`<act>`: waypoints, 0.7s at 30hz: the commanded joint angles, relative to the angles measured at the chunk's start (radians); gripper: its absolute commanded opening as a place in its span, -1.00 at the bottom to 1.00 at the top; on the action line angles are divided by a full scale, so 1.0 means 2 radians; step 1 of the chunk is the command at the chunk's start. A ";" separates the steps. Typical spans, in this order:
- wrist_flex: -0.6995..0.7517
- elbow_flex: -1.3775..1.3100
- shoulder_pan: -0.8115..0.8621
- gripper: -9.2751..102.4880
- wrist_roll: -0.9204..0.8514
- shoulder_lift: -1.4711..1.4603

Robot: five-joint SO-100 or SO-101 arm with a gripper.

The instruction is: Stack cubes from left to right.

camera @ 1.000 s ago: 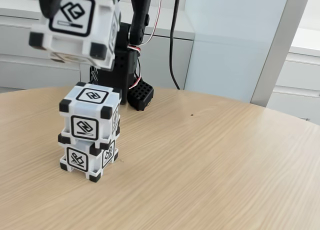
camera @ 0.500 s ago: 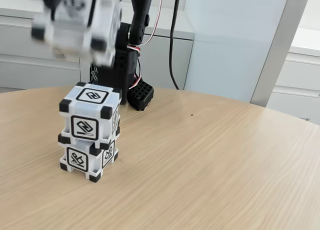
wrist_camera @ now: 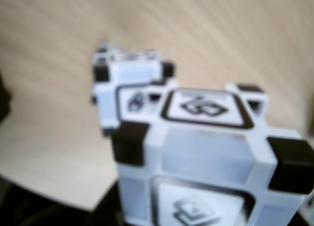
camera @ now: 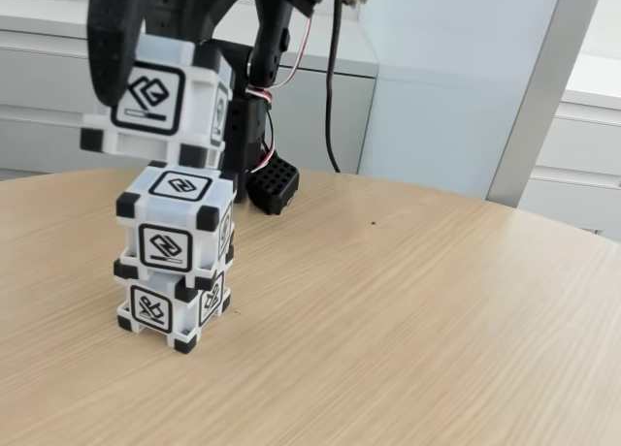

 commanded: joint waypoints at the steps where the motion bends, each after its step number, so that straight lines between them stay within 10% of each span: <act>1: 0.042 -0.002 0.004 -0.84 0.003 0.002; 21: 0.042 -0.001 0.004 -0.84 -0.038 0.013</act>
